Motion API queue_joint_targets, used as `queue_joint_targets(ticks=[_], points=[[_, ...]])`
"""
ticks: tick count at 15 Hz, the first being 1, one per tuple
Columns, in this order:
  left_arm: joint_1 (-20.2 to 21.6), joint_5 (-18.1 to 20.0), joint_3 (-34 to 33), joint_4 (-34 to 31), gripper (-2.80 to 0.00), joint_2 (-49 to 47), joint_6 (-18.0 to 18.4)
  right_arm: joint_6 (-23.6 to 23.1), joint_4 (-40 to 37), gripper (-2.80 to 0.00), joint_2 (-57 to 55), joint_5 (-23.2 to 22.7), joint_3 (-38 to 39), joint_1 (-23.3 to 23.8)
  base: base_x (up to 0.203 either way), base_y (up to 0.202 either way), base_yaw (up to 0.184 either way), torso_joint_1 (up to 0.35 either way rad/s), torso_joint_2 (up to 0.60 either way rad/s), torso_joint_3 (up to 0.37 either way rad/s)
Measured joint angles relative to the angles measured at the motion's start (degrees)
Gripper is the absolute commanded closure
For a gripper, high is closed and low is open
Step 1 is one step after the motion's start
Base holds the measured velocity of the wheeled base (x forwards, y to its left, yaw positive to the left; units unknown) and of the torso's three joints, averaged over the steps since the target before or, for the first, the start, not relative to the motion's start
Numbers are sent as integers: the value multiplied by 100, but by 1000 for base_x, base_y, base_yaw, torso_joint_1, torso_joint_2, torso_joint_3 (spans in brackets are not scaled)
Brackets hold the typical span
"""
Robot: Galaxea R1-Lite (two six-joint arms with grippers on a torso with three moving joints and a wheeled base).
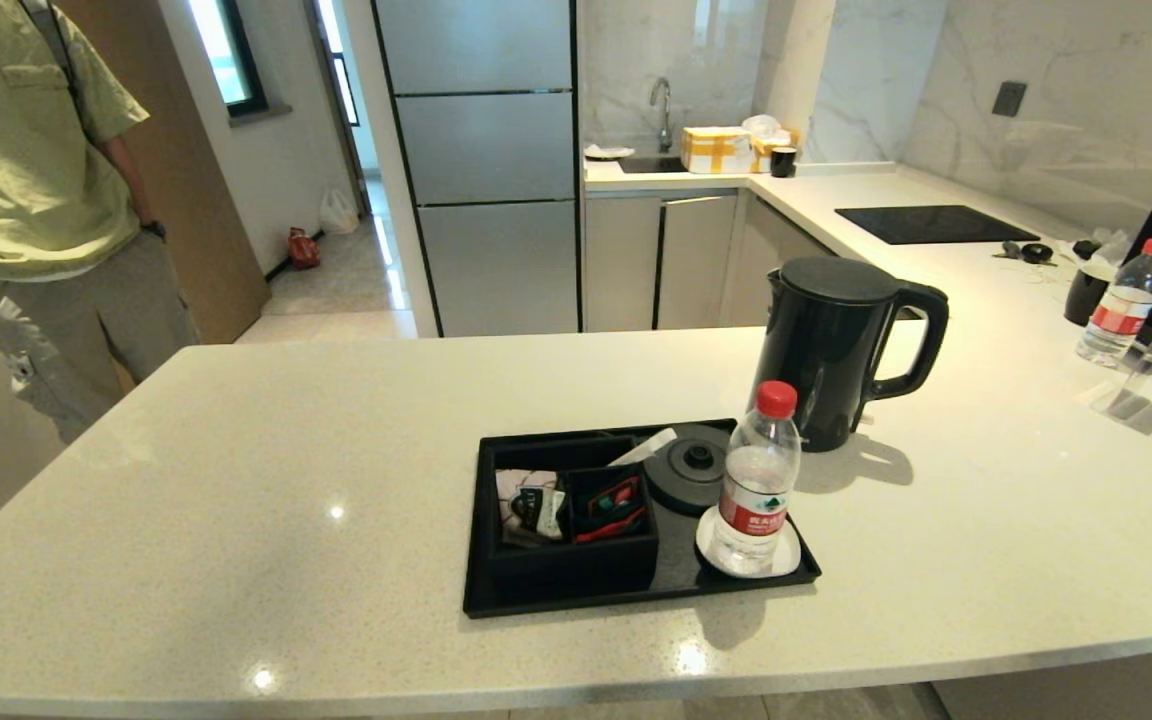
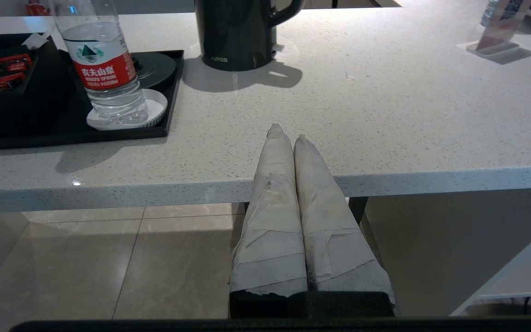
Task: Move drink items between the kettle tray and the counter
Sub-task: Return the kettle to its original position
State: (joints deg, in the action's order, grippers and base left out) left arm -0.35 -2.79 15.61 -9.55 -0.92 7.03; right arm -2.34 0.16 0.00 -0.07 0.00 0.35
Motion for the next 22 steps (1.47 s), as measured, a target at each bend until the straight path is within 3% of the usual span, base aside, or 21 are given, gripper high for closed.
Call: queue_joint_targets(ticks=[3,5,8,10,13,15,19,22], points=[[9,696,-1208,1508,0,74,24,2,0,0,0,0,0,0,0,0,0,0,0,0],[9,956,-1467,1863,0,87,0,0,0,0,0,2,0,0,0,0,0,0,0,0],[9,1003,-1504,1583,0,92,-659,1,-2,0,0,2,0,0,0,0,0,0,0,0],[9,780,-1349,911,0,92,-770,0,-1,0,0,-1,0,0,0,0,0,0,0,0],[6,839,-1159,285,0,92,-1265,2,-2,0,0,2,0,0,0,0,0,0,0,0],[5,595,-1134,260,0,92,-1173,2,0,0,0,0,0,0,0,0,0,0,0,0],[6,937,-1065,163,0,92,-789,-1,0,0,0,0,0,0,0,0,0,0,0,0],[9,825,-1051,132,0,92,-534,0,0,0,0,0,0,0,0,0,0,0,0,0]])
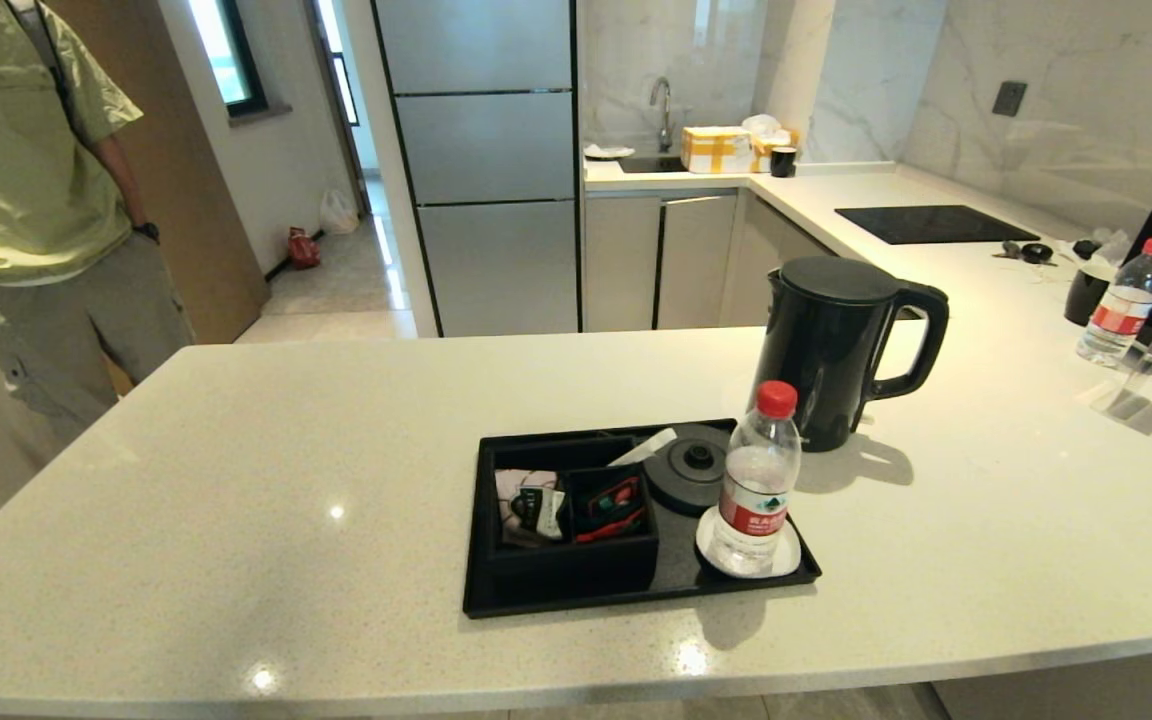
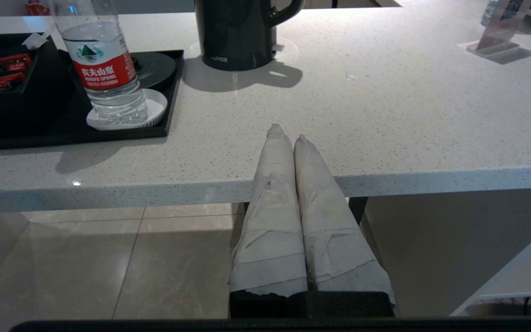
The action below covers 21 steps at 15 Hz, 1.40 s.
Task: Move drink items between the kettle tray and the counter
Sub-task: Return the kettle to its original position
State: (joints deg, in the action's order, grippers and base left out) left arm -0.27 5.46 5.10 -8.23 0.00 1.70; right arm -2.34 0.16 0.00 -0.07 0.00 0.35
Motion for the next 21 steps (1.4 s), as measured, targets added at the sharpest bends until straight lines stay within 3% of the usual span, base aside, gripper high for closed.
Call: queue_joint_targets(ticks=[3,5,8,21], points=[[2,-253,-113,-95,0,0,544,2,0,0,0,1,0,0,0,0,0,0,0,0],[6,-328,-99,-196,0,0,264,2,0,0,0,1,0,-2,0,0,0,0,0,0],[2,-359,-80,-185,0,0,130,2,0,0,0,2,0,-2,0,0,0,0,0,0],[0,-362,-88,-172,0,0,102,-131,17,0,0,-41,0,0,0,0,0,0,0,0]])
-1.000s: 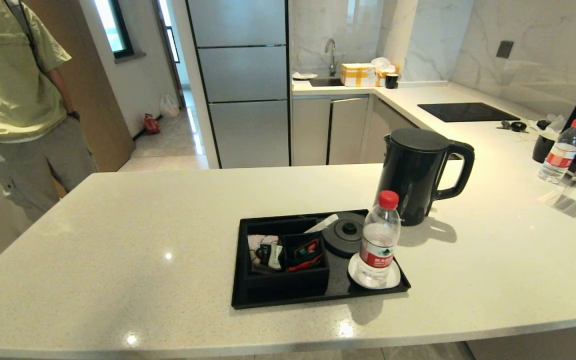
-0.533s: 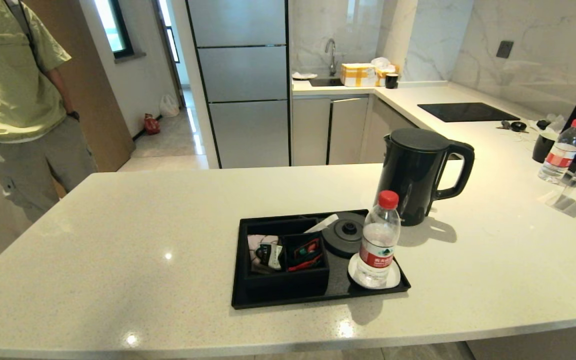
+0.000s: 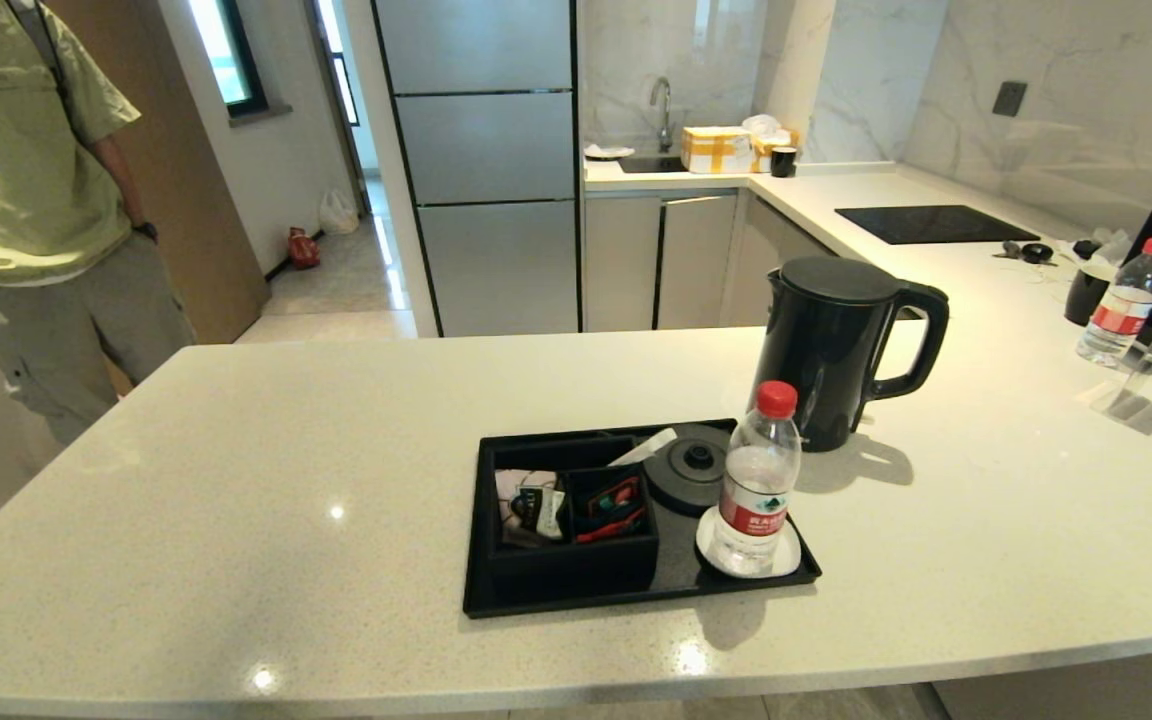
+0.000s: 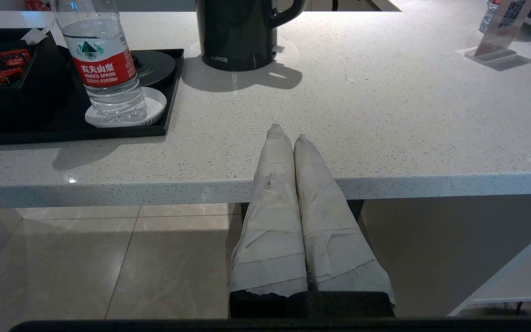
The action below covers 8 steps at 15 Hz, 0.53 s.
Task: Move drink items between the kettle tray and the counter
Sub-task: Return the kettle to its original position
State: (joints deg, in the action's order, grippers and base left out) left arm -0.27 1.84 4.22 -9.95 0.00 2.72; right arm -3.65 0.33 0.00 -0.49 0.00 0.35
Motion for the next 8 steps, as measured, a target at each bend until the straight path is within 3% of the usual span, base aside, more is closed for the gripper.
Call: queue_joint_targets(ticks=[4,8], points=[[2,0,0,0,0,0,0,-37,-76,0,-65,-85,-273,-2,0,0,0,0,0,0],[2,0,0,0,0,2,-2,286,-617,0,-854,-243,-1603,28,0,0,0,0,0,0]])
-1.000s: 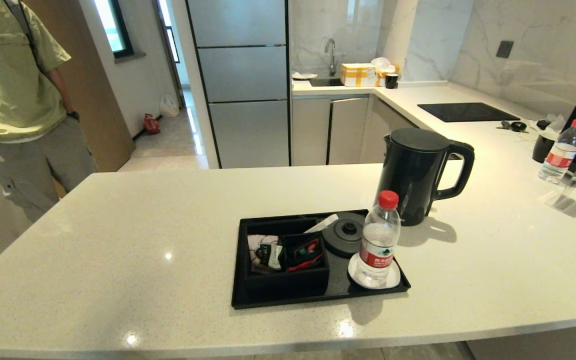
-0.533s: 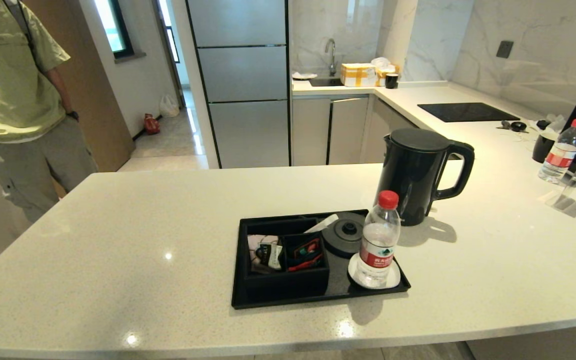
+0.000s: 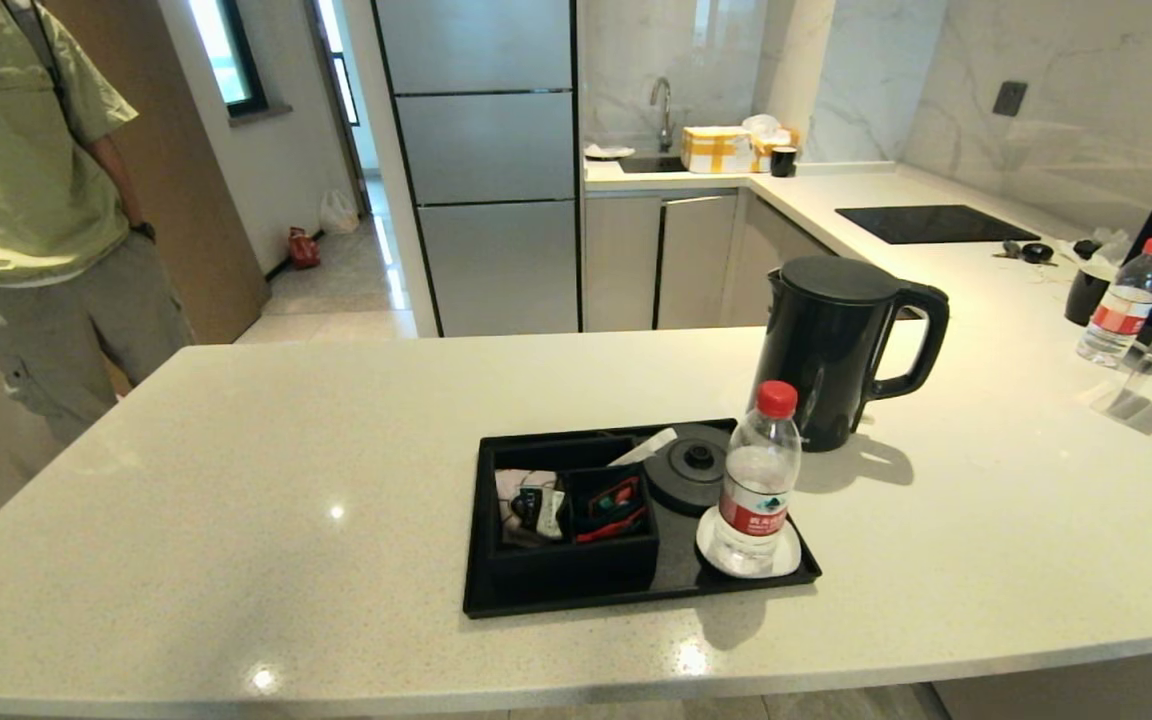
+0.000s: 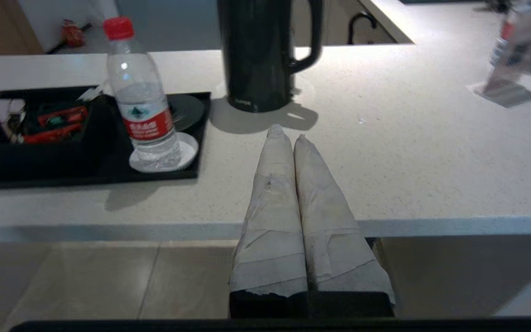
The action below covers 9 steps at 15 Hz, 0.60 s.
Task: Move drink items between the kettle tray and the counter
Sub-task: Return the kettle to its original position
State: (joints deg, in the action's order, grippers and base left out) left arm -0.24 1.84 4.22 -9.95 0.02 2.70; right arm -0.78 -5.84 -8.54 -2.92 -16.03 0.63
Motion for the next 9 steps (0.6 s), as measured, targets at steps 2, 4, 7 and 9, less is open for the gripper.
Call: queue_joint_targets(ticks=[2,4,7,9], points=[[0,0,0,0,0,-1,2,27,-995,0,-341,515,-514,64,0,0,0,0,0,0],[0,0,0,0,0,0,2,15,-2161,0,-569,1151,-884,31,0,0,0,0,0,0],[-2,0,0,0,0,0,0,226,-2393,0,-1181,1149,-1068,-33,0,0,0,0,0,0],[-2,0,0,0,0,0,2,583,-1919,0,-1971,1098,-1212,-47,0,0,0,0,0,0]])
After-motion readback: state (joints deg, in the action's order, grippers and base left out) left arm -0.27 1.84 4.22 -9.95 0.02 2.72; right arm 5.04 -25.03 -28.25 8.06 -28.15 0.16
